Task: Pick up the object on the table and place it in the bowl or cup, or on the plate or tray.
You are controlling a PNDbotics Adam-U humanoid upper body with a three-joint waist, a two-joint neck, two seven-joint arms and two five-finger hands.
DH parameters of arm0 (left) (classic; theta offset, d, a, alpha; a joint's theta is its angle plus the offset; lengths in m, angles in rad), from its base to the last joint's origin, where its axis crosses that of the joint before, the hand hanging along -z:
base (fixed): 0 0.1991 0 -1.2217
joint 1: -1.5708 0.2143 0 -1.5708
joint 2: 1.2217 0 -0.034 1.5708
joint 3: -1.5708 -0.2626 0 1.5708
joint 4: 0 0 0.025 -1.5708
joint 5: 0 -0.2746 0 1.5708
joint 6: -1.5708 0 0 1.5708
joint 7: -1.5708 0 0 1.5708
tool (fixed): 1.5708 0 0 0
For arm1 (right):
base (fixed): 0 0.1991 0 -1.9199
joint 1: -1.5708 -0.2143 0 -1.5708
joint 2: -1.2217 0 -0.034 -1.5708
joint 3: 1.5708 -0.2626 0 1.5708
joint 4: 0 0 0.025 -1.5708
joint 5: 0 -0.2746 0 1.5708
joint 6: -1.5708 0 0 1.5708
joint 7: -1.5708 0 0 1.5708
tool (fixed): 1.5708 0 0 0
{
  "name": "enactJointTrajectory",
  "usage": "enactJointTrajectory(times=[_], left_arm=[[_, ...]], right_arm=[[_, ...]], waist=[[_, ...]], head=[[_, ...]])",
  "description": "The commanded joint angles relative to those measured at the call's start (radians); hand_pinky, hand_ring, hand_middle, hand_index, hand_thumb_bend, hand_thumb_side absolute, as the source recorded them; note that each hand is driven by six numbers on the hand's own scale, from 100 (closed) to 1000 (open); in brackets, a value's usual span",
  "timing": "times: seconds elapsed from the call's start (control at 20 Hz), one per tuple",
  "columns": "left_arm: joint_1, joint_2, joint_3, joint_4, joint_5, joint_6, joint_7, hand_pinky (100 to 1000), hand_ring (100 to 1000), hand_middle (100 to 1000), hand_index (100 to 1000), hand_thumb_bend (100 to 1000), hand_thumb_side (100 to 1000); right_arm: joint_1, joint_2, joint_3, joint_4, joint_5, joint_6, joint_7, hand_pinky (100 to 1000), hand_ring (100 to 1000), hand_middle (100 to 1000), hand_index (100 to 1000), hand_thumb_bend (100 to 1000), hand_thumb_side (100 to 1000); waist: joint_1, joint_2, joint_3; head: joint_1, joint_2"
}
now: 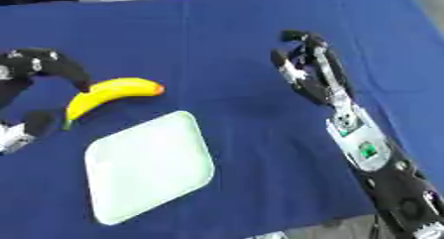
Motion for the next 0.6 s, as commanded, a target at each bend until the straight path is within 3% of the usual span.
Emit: enactJointTrajectory(times=[0.05, 0.6], left_arm=[[-0.008, 0.017, 0.015, -0.023, 0.009, -0.135, -0.131, 606, 634, 668, 790, 100, 579], [-0.011, 0.02, 0.016, -0.023, 0.003, -0.138, -0.129, 607, 626, 669, 791, 100, 564]], right_arm=[[-0.013, -0.016, -0.013, -0.017, -0.001, -0.003, 0.003, 338, 552, 743, 843, 506, 803], [-0.012, -0.016, -0.013, -0.017, -0.003, -0.006, 0.007, 340, 553, 745, 844, 506, 801]], waist=[[-0.002, -0.014, 0.0], [-0.001, -0.014, 0.0]], head=[[0.008, -0.013], [0.012, -0.014]])
